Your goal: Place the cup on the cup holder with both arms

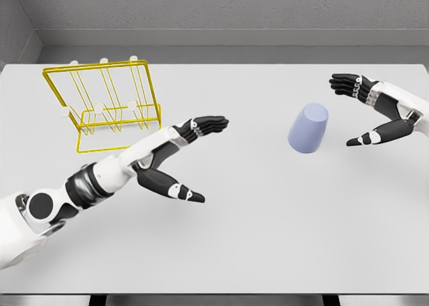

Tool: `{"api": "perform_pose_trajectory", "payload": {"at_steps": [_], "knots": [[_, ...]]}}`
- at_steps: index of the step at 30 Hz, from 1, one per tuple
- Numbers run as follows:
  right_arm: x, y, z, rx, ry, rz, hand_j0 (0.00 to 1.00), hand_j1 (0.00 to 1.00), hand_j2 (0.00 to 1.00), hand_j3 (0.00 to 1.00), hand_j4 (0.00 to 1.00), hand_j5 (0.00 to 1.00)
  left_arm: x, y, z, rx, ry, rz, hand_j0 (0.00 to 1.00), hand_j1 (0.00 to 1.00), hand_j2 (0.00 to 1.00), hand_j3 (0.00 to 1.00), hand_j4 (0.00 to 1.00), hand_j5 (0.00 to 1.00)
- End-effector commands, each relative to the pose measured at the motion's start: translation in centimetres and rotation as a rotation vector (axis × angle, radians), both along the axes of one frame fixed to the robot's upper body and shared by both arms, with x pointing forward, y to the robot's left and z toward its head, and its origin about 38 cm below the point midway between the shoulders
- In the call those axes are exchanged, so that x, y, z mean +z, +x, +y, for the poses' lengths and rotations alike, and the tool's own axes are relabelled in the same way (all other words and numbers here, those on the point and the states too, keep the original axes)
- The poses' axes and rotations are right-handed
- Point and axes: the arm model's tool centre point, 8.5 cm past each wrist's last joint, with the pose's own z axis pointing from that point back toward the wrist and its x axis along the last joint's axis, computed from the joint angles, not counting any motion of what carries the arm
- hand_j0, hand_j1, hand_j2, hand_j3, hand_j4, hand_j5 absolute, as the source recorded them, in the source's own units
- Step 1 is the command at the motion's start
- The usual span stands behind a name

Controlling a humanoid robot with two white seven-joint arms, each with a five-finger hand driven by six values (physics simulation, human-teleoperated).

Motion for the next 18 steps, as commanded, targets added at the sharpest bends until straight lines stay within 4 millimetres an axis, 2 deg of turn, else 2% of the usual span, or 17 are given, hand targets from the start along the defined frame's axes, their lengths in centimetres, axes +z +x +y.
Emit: {"api": "perform_pose_trajectory", "payload": {"at_steps": [1,3,5,8,13,18], "knots": [[0.1,0.0,-0.1,-0.003,0.005,0.001,1.00,1.00,1.00,1.00,1.00,1.00,0.6,0.0,0.3,-0.005,-0.011,-0.041,1.00,1.00,1.00,1.00,1.00,1.00],[0.1,0.0,-0.1,-0.002,0.005,0.001,1.00,1.00,1.00,1.00,1.00,1.00,1.1,0.4,0.8,0.010,0.048,-0.117,1.00,1.00,1.00,1.00,1.00,1.00],[0.2,0.1,-0.2,-0.005,0.005,-0.001,1.00,1.00,1.00,1.00,1.00,1.00,0.7,1.1,2.3,0.058,0.229,-0.182,1.00,1.00,1.00,1.00,1.00,1.00],[0.0,0.2,0.3,0.001,0.015,0.000,1.00,1.00,1.00,1.00,1.00,1.00,-0.9,1.8,2.1,0.093,0.299,-0.111,1.00,1.00,1.00,1.00,1.00,1.00],[-0.4,0.2,0.0,-0.007,0.015,0.011,1.00,1.00,1.00,1.00,1.00,1.00,-0.8,1.7,1.6,0.084,0.248,-0.086,1.00,1.00,1.00,1.00,1.00,1.00],[-1.8,0.6,0.5,-0.020,0.036,0.039,1.00,1.00,1.00,1.00,1.00,1.00,-1.6,1.1,0.5,0.077,0.081,0.107,1.00,1.00,1.00,1.00,1.00,1.00]]}}
